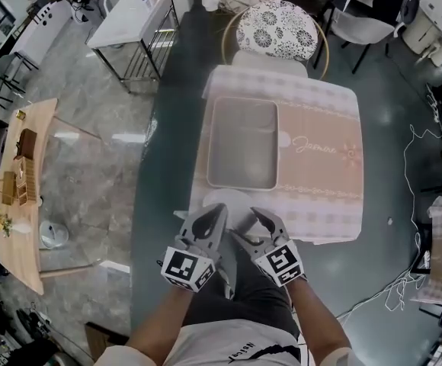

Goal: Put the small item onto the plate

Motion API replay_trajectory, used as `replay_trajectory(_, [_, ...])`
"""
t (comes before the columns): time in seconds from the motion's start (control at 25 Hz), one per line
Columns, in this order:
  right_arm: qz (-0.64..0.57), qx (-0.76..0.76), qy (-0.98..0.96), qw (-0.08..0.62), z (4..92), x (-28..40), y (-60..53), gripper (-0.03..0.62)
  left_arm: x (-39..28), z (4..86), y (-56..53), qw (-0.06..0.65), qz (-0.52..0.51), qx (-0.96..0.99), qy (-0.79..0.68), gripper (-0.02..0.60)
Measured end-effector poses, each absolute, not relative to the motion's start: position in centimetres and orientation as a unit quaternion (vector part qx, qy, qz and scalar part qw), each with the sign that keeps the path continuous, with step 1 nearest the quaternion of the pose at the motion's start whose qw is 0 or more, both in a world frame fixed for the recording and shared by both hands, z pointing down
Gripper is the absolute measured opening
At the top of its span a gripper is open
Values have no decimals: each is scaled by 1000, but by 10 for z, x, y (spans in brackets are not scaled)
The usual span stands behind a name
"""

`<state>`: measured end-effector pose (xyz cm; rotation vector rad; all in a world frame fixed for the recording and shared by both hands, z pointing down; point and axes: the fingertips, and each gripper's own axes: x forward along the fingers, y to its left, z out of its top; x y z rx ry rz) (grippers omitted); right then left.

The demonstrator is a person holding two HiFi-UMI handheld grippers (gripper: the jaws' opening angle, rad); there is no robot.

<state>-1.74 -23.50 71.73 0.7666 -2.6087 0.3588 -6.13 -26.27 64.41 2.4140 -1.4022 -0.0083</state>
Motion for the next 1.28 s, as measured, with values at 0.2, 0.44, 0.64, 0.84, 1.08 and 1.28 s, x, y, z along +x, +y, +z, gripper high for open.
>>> replay_trajectory(0.2, [127, 260, -927, 238, 748, -19, -234, 291, -63, 661, -266, 182, 0, 848, -499, 6])
replay_trajectory(0.44, [124, 249, -915, 291, 785, -18, -242, 291, -64, 676, -272, 187, 2, 844, -502, 6])
replay_trajectory(0.64, [119, 238, -905, 333, 808, -19, -242, 291, -66, 689, -277, 193, 7, 842, -504, 6])
replay_trajectory(0.84, [104, 214, -893, 382, 822, -24, -243, 291, -69, 694, -283, 196, 9, 838, -509, 6])
replay_trajectory(1.08, [121, 196, -881, 414, 832, -25, -242, 291, -72, 690, -281, 201, 13, 833, -515, 6])
replay_trajectory(1.28, [113, 195, -876, 427, 828, -26, -246, 291, -72, 683, -277, 208, 18, 830, -517, 6])
